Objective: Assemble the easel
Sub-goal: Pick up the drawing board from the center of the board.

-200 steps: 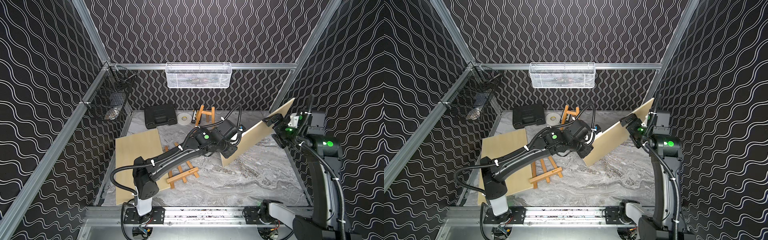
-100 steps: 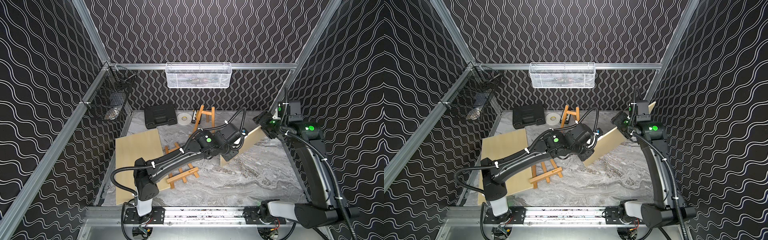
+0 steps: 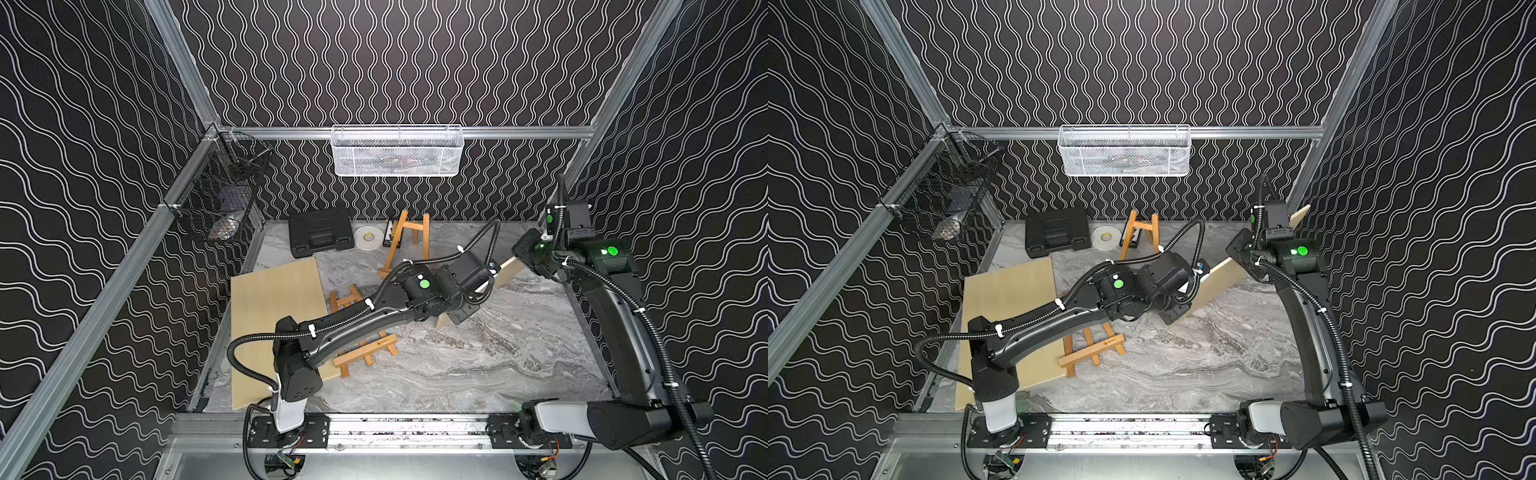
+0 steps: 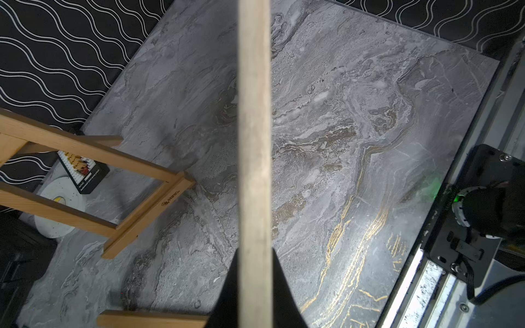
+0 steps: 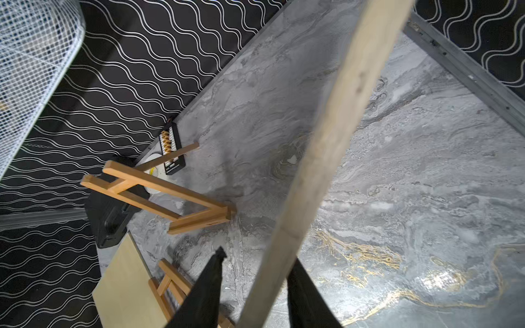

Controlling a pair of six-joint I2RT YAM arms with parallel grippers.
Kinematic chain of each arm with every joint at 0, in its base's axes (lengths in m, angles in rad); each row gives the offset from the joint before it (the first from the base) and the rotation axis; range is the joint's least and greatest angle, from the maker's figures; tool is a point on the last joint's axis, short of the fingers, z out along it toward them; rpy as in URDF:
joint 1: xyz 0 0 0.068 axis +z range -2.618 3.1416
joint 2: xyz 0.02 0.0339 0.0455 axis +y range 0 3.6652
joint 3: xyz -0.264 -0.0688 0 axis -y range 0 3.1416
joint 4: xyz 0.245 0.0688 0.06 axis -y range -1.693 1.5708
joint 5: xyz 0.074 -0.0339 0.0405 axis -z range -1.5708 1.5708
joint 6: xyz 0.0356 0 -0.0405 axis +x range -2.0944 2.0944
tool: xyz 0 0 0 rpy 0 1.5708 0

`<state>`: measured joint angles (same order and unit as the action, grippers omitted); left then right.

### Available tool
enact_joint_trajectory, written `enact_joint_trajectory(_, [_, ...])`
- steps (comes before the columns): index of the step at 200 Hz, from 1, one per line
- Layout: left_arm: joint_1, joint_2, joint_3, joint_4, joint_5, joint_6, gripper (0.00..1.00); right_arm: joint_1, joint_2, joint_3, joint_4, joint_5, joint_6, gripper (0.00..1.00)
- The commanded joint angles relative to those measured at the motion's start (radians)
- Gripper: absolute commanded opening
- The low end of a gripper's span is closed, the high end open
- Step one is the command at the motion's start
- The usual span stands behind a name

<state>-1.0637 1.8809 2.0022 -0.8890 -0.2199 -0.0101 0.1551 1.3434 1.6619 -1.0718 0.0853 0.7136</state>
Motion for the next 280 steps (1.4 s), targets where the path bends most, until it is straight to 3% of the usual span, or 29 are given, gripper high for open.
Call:
enact_joint_trajectory(1, [-0.017, 0.001, 0.008, 0.2, 0.024, 0.016, 0.0, 0.001, -0.001, -0.013, 0.006, 0.007, -0.016, 0.36])
enact_joint_trajectory(124, [-0.047, -0.01, -0.019, 0.258, 0.102, -0.031, 0.0, 0.001, -0.026, -0.031, 0.022, 0.012, -0.007, 0.12])
enact_joint_trajectory(172, [-0.066, -0.016, -0.04, 0.296, 0.184, -0.067, 0.0, -0.002, 0.002, 0.004, 0.017, -0.009, 0.006, 0.01])
enact_joint_trajectory(231, [-0.1, 0.027, -0.023, 0.358, 0.298, -0.13, 0.0, -0.041, 0.006, 0.021, 0.006, -0.044, 0.035, 0.0])
enact_joint_trajectory(280, [-0.132, 0.098, 0.045, 0.405, 0.395, -0.204, 0.04, -0.119, 0.023, 0.041, 0.012, -0.151, 0.047, 0.0])
